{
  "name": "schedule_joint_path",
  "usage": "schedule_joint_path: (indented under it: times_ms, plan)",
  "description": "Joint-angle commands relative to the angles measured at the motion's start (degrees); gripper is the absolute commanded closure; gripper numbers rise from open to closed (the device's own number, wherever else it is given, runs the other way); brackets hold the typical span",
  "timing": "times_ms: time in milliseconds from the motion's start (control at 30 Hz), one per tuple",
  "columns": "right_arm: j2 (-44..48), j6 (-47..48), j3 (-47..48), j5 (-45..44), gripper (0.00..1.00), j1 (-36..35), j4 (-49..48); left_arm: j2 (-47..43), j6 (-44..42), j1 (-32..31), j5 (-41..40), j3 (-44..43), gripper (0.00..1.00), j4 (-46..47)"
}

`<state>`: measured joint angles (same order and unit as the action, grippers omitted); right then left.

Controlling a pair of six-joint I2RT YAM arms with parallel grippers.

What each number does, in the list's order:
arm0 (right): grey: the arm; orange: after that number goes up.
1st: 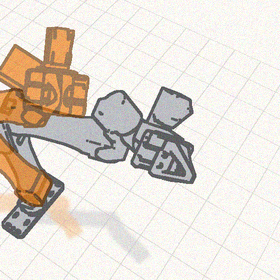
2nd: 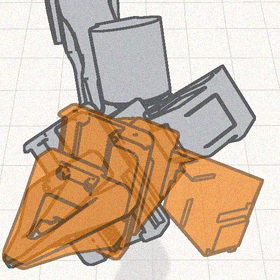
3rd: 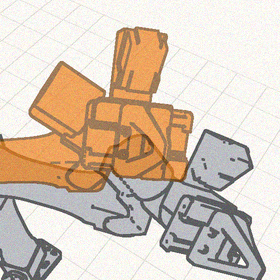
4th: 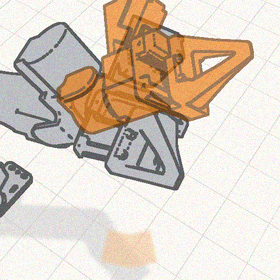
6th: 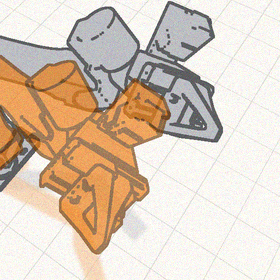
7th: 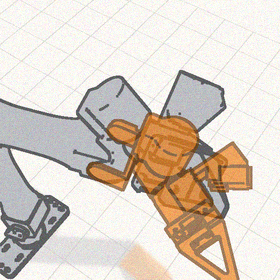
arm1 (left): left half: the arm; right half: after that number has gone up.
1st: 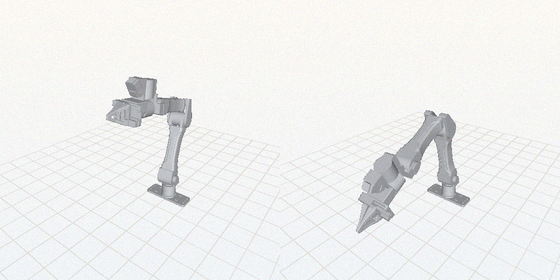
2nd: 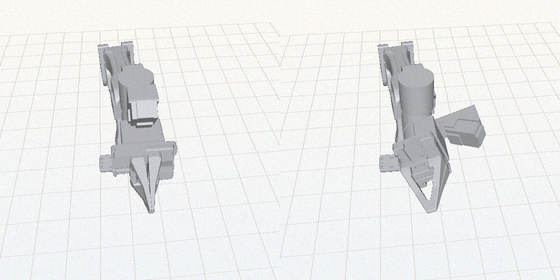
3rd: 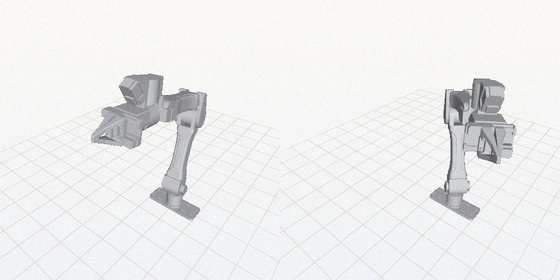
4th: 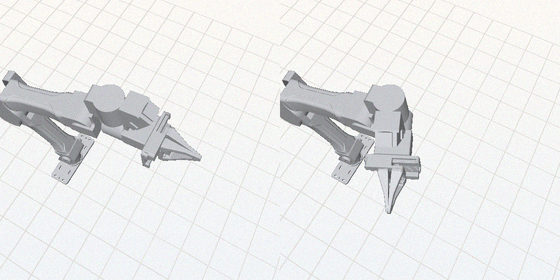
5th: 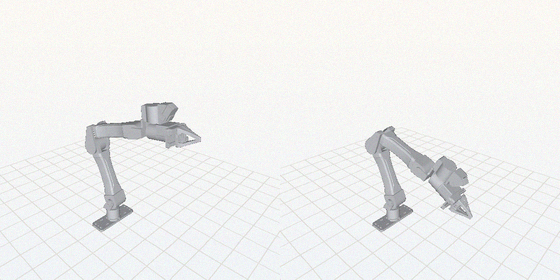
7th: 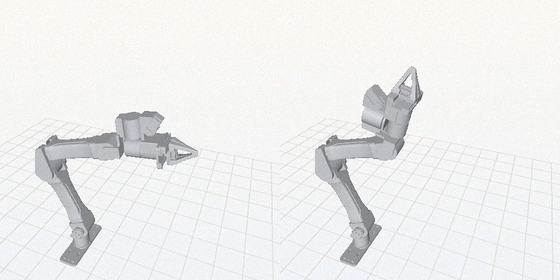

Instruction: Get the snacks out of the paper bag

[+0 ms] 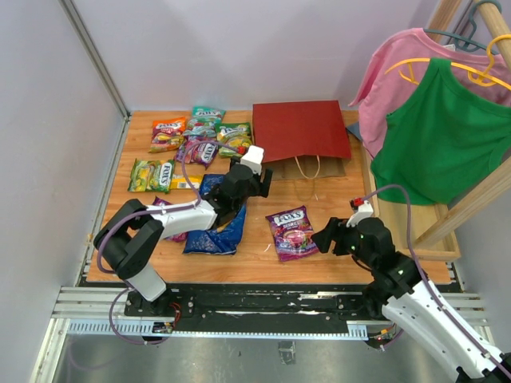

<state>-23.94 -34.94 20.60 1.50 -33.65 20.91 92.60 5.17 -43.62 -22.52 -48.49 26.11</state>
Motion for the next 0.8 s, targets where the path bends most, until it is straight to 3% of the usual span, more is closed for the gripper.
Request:
schedule_joint_path:
  times_ms: [0,533,767]
  plan:
    - [-1.1,-0.01,0.05,-0.16,0.31,0.87,-1.27,0.38,-0.29,-0.86,-2.97,-1.9,0.2,-0.4]
    - [2.51,0.67,-1.53,-0.09,0.31,0.87,1.31,11.41,-0.08,-0.58,-15.18,-11.75,0.4,-8.42]
    - [3.07,1.65,-1.19,-0.61,0.31,0.89,2.47,14.92,0.61,0.8,-10.86,-14.44,0.43,-7.37]
